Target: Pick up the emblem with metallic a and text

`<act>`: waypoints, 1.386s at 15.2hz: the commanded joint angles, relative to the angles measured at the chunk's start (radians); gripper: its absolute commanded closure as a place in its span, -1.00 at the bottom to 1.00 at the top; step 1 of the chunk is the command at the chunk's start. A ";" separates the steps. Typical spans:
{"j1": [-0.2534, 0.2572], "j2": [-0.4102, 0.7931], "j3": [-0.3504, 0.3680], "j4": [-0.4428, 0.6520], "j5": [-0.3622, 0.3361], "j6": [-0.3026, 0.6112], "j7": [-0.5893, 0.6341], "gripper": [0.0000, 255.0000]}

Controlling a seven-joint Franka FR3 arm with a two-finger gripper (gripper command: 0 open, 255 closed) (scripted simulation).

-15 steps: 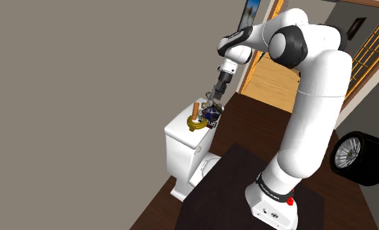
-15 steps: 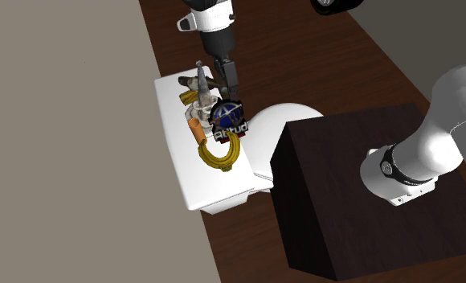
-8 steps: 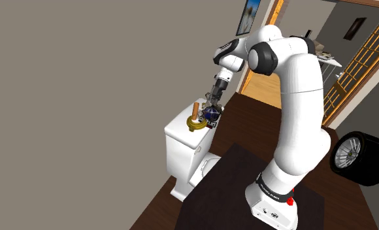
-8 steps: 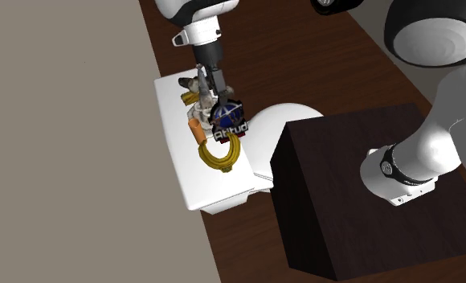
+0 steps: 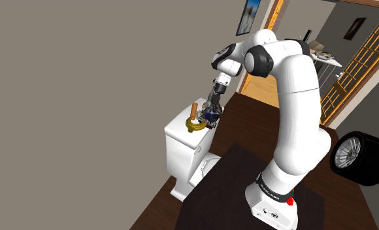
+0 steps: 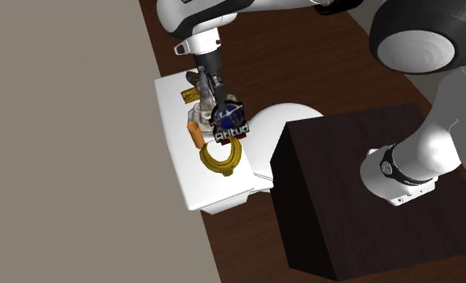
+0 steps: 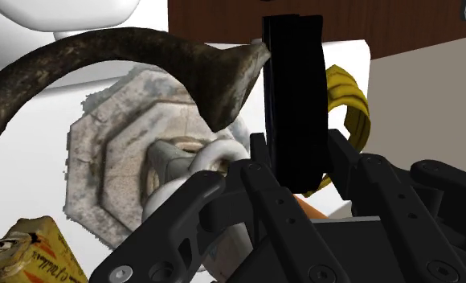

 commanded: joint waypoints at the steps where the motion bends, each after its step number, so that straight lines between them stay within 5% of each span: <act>1: 0.002 0.000 0.001 -0.004 0.000 0.001 0.000 1.00; 21: 0.010 -0.088 -0.024 0.041 -0.042 -0.110 0.054 1.00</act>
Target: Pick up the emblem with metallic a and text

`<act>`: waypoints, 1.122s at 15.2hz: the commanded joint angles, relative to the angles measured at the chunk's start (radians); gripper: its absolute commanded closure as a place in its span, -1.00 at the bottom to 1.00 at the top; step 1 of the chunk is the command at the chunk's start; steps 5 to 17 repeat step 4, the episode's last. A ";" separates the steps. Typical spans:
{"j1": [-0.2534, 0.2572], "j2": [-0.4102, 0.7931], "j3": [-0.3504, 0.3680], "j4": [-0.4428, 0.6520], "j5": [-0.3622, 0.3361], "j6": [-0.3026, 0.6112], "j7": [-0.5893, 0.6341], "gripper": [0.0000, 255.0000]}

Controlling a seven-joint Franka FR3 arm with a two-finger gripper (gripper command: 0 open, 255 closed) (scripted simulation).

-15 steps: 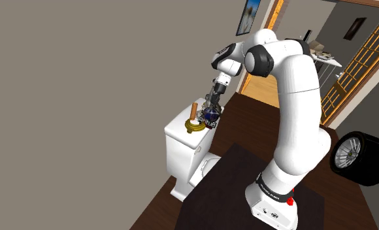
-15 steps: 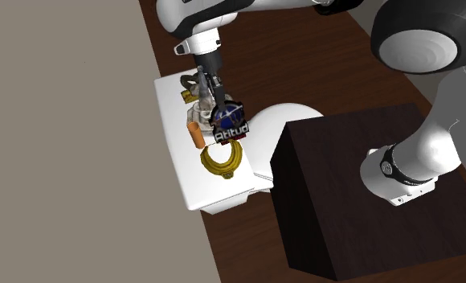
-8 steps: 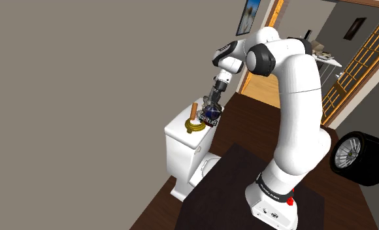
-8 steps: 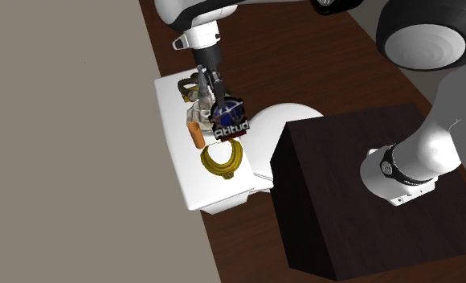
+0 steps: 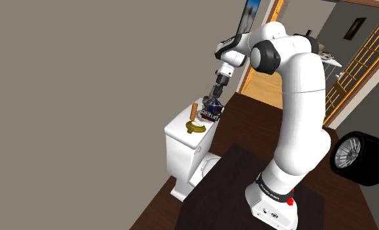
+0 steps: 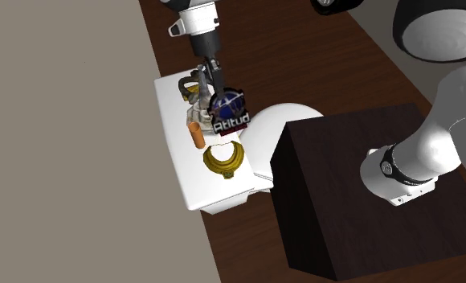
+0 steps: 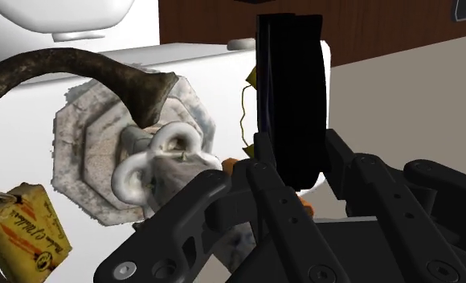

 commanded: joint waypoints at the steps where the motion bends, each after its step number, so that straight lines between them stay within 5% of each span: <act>1: 0.002 -0.016 -0.004 0.006 -0.007 -0.018 0.009 1.00; 17: 0.002 -0.023 -0.006 0.011 -0.010 -0.029 0.014 1.00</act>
